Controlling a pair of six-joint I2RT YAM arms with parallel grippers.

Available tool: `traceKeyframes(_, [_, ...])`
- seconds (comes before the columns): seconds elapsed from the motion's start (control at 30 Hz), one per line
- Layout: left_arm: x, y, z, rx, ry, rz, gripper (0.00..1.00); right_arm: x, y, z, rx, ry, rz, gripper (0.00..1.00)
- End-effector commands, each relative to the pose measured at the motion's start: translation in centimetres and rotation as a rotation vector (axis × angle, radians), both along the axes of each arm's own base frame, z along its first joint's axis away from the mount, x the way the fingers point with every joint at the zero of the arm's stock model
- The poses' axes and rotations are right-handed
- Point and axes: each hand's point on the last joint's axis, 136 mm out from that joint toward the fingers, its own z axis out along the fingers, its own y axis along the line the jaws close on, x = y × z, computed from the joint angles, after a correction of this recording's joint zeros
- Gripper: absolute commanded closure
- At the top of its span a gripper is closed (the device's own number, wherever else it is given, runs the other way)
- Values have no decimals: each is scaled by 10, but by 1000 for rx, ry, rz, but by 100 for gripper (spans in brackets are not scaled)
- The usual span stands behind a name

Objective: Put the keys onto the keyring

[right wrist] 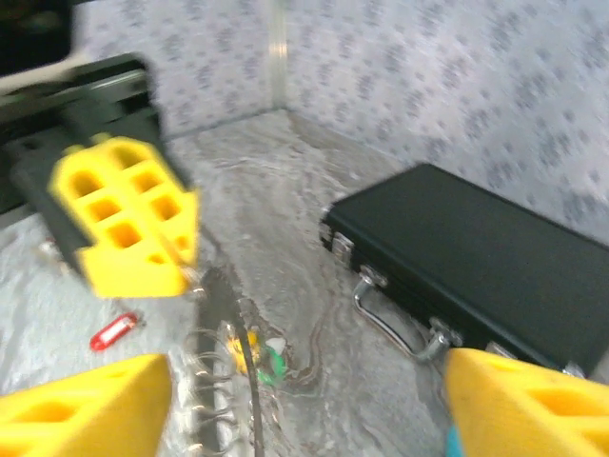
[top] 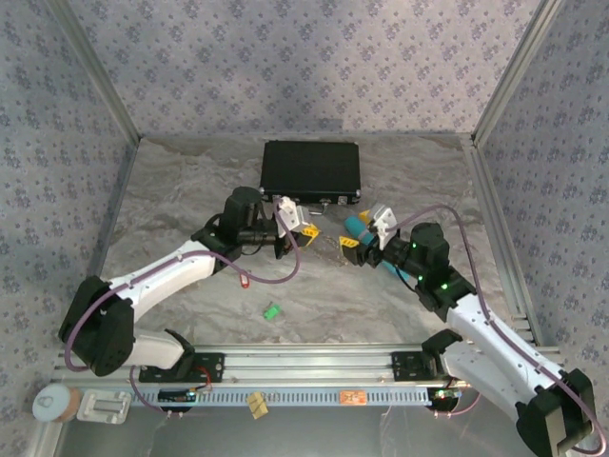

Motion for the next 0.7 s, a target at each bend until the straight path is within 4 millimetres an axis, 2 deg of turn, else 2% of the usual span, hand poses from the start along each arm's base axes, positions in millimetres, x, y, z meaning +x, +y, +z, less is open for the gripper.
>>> traceKeyframes(0.0, [-16,-2,24,-83,-90,-116,100,-19,14,0,-108,-124,155,36])
traceKeyframes(0.07, [-18,-2,23,-82,-88,-128,100,-22,20,-2,-127,-106,200,49])
traceKeyframes(0.17, [-22,-2,22,-86,-87,-157,100,-21,26,-5,-138,-85,233,61])
traceKeyframes(0.3, [-30,-1,21,-93,-98,-199,100,-21,31,-4,-142,-87,265,62])
traceKeyframes(0.67, [-36,-2,22,-109,-103,-232,100,-29,46,-9,-138,-41,377,67])
